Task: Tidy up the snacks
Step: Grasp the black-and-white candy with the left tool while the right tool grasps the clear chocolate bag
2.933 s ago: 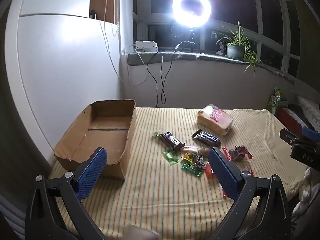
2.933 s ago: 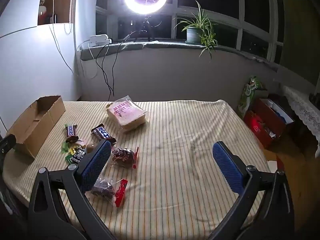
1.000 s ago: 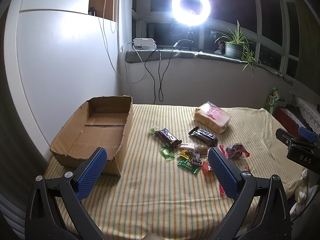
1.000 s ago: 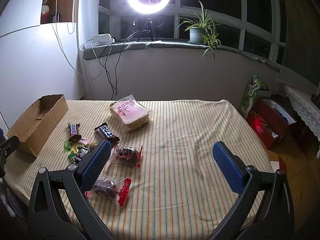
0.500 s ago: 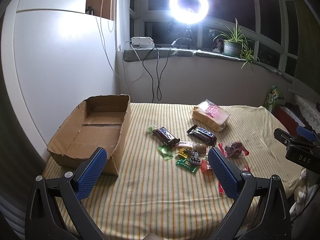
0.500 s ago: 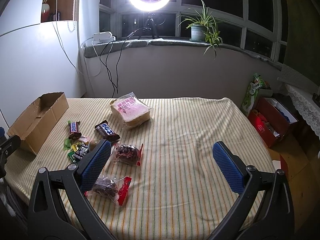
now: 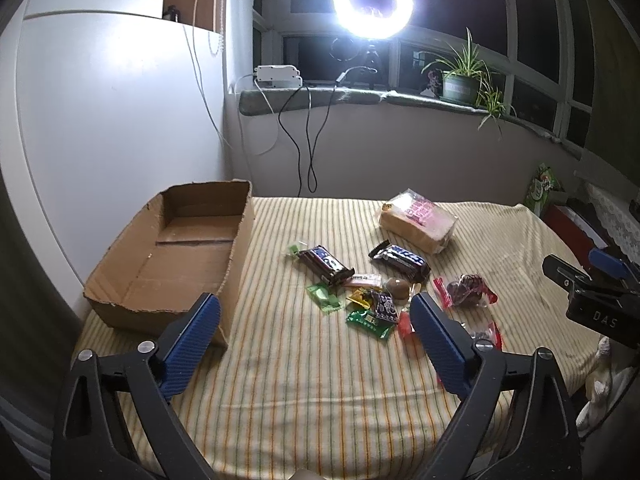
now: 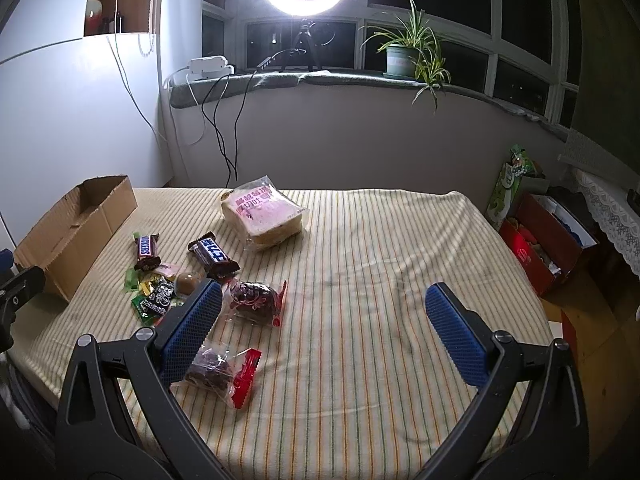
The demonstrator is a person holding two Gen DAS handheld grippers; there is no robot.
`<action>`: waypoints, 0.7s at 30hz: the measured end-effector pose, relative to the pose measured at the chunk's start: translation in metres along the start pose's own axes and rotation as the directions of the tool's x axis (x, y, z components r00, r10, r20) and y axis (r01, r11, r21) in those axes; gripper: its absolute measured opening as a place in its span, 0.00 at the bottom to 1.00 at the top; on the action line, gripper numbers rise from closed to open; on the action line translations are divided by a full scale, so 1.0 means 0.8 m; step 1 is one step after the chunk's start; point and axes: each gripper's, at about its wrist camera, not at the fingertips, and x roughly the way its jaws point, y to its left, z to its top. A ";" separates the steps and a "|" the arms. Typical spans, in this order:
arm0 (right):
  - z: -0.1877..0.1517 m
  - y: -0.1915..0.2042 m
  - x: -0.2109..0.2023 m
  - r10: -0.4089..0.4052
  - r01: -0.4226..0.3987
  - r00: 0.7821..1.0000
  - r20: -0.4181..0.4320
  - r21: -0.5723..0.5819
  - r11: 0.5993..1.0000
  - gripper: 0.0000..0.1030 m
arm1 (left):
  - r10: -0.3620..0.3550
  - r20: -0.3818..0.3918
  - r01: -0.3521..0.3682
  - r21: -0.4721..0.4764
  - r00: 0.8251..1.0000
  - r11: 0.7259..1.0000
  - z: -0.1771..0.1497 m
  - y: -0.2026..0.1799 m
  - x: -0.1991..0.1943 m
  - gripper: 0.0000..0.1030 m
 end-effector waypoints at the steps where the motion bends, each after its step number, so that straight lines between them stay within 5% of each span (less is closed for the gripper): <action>1: -0.001 -0.001 0.001 0.001 -0.001 1.000 -0.003 0.000 1.000 1.00 | -0.003 -0.003 0.003 0.002 1.000 1.000 -0.001 -0.001 0.001 0.91; 5: -0.006 -0.004 0.006 0.008 -0.008 1.000 -0.010 -0.006 1.000 0.99 | -0.020 -0.018 0.020 0.003 1.000 1.000 -0.004 -0.004 0.007 0.88; 11: -0.017 -0.019 0.017 0.062 -0.062 0.997 -0.045 0.011 0.998 0.82 | -0.076 -0.069 0.075 -0.019 0.995 0.997 -0.012 -0.003 0.019 0.75; 16: -0.032 -0.028 0.034 0.140 -0.136 0.982 -0.128 0.041 0.990 0.64 | -0.152 -0.119 0.148 -0.039 0.981 0.988 -0.022 -0.011 0.032 0.62; 21: -0.045 -0.024 0.040 0.208 -0.203 0.962 -0.179 0.042 0.978 0.58 | -0.238 -0.163 0.232 -0.050 0.958 0.971 -0.031 -0.026 0.041 0.55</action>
